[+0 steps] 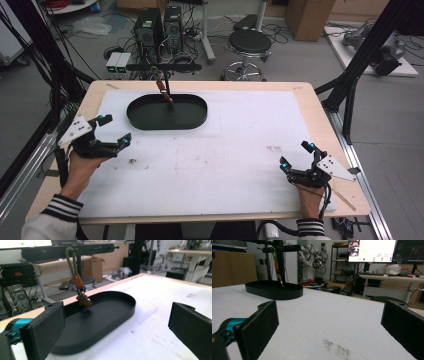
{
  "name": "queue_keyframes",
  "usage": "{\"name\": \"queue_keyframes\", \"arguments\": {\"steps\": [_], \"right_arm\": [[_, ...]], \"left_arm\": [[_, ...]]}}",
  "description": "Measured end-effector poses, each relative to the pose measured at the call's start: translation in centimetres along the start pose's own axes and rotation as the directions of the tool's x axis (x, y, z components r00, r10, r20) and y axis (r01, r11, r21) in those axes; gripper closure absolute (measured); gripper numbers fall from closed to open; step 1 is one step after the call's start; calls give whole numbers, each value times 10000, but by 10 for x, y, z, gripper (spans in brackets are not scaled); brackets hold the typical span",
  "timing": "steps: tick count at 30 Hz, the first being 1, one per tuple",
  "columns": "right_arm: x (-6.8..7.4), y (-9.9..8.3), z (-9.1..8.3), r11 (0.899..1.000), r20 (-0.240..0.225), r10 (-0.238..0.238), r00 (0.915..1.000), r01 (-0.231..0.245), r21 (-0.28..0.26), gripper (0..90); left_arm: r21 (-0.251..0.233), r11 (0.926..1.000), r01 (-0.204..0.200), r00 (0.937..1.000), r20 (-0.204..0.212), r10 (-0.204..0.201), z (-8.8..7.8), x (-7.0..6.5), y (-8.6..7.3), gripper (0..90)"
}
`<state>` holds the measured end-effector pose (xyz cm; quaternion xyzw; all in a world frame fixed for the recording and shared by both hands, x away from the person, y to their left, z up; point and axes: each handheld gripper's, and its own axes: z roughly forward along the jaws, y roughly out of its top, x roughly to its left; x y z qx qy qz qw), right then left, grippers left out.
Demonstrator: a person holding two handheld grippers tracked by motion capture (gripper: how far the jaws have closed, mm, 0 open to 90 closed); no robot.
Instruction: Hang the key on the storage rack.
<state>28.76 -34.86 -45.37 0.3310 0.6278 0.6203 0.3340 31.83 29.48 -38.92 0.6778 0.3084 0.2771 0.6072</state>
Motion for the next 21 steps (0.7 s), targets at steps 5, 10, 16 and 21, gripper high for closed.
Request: {"name": "queue_keyframes", "arguments": {"steps": [5,10,16,21], "right_arm": [[1,0,1,9997,29,-235,9997,235,34,4],[1,0,1,9998,87,-192,9998,192,23,4],[2,0,1,9998,80,-170,9998,170,51,4],[1,0,1,9995,107,-307,9995,307,-26,4]], "left_arm": [[-461,9987,211,9998,-13,-212,-25,-11,-25,17],[-759,9969,214,9998,1,-215,-35,-22,-54,17],[-1058,9943,108,9997,-191,-129,-38,-29,-68,17],[-1366,9906,61,9997,-239,-94,-40,-30,-70,17]]}}
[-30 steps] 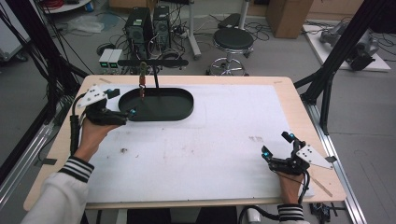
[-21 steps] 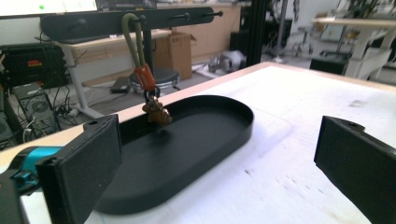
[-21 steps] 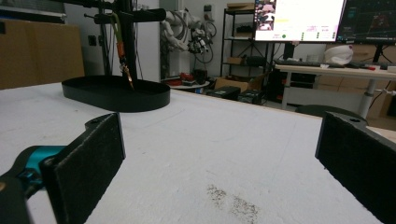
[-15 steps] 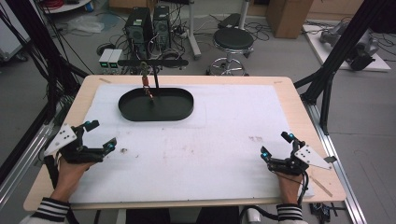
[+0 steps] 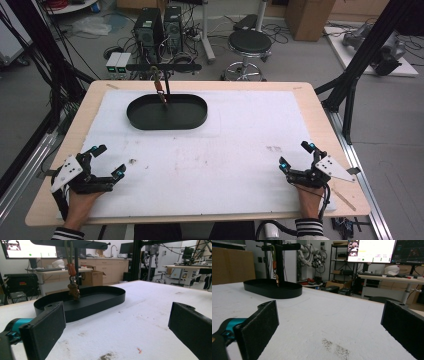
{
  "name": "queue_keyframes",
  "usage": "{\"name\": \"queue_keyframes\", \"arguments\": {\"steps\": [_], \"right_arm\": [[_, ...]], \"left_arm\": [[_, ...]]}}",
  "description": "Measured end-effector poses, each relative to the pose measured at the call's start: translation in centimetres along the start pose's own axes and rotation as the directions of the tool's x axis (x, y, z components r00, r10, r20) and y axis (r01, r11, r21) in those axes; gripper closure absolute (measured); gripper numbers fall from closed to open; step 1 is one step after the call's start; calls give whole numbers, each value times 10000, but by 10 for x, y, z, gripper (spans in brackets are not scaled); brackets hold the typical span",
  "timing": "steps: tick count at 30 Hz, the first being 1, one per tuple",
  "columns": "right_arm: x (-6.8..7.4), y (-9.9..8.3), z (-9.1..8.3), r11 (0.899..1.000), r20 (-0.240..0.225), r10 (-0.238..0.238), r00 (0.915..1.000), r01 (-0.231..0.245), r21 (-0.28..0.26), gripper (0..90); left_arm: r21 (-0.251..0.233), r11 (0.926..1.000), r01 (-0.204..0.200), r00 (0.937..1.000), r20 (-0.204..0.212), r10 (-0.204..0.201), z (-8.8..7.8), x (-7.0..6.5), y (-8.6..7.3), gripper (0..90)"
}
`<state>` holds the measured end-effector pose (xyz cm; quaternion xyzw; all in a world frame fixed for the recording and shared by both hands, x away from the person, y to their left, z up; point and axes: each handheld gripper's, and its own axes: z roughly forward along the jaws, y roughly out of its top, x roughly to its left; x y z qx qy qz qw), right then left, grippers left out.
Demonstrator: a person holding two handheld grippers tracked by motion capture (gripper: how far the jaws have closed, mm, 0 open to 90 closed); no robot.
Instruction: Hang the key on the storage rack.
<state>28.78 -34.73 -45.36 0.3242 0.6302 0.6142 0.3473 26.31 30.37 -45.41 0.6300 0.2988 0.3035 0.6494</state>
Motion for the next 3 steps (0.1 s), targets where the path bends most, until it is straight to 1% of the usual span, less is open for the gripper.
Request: {"name": "queue_keyframes", "arguments": {"steps": [3], "right_arm": [[0,0,0,10000,11,-26,10000,26,-13,4]], "left_arm": [[-46,10000,-11,10000,-8,11,-1,0,0,17]]}}
